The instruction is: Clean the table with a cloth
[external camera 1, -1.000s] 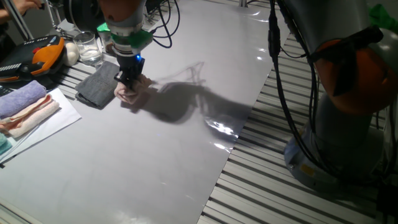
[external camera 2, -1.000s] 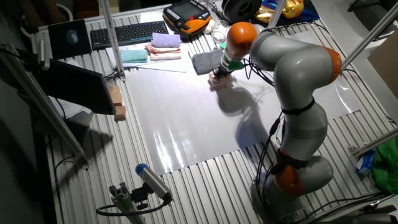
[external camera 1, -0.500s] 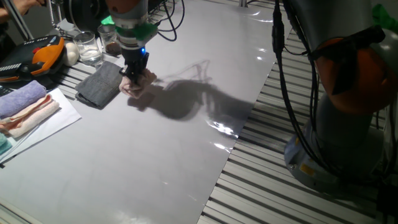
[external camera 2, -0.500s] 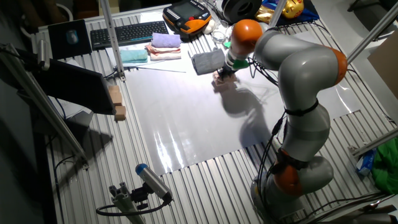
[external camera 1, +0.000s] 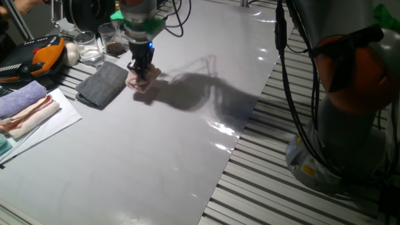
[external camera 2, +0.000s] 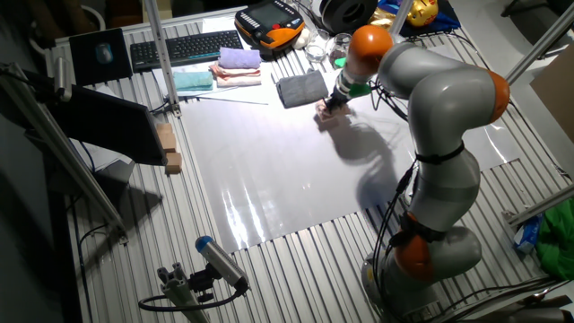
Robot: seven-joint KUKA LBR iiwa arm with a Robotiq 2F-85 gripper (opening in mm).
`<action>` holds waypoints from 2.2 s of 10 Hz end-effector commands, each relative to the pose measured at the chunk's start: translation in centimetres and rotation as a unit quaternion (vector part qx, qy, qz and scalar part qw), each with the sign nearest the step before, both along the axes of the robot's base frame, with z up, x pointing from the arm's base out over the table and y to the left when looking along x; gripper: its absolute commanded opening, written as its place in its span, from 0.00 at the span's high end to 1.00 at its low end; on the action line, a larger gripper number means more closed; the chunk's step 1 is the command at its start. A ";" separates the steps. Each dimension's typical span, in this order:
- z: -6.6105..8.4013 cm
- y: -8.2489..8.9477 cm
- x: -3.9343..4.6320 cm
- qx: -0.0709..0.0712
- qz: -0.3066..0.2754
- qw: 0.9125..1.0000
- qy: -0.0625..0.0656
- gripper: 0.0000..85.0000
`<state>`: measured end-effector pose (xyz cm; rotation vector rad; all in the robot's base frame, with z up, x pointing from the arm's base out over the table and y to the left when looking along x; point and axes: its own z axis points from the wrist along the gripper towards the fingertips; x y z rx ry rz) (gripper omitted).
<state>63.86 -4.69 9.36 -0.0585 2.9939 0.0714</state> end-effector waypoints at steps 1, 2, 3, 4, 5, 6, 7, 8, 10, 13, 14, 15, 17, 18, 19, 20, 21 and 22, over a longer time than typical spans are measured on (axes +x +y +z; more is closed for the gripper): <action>0.1 -0.3 -0.10 -0.002 0.000 1.000 0.000 1.00; 0.2 -0.8 -0.31 -0.006 -0.001 1.000 0.000 1.00; 0.0 -1.0 -0.60 -0.004 -0.001 1.000 0.000 1.00; -0.3 -0.9 -0.93 -0.006 -0.003 1.000 -0.003 1.00; -0.7 -0.9 -1.21 -0.005 -0.004 1.000 -0.005 1.00; -0.8 -1.0 -1.48 -0.004 -0.002 1.000 -0.005 1.00; -1.1 -1.2 -1.78 -0.007 -0.002 1.000 -0.006 1.00; -1.5 -1.5 -2.21 -0.008 -0.003 1.000 -0.009 1.00; -2.1 -1.8 -2.53 -0.001 0.000 1.000 -0.011 1.00; -2.9 -2.5 -3.13 0.001 -0.017 1.000 -0.025 0.80; -3.0 -2.5 -3.14 -0.001 -0.023 0.999 -0.028 0.60; -3.2 -2.6 -3.13 -0.001 -0.027 0.999 -0.032 0.40; -3.2 -2.6 -3.11 -0.006 -0.039 0.998 -0.040 0.20; -3.2 -2.6 -3.10 -0.010 -0.042 0.998 -0.041 0.20; -3.2 -2.6 -3.09 -0.012 -0.048 0.998 -0.045 0.20; -3.1 -2.6 -2.95 -0.015 -0.050 0.998 -0.046 0.20; -2.9 -2.6 -2.83 -0.014 -0.052 0.997 -0.046 0.20; -2.7 -2.6 -2.69 -0.013 -0.053 0.997 -0.046 0.20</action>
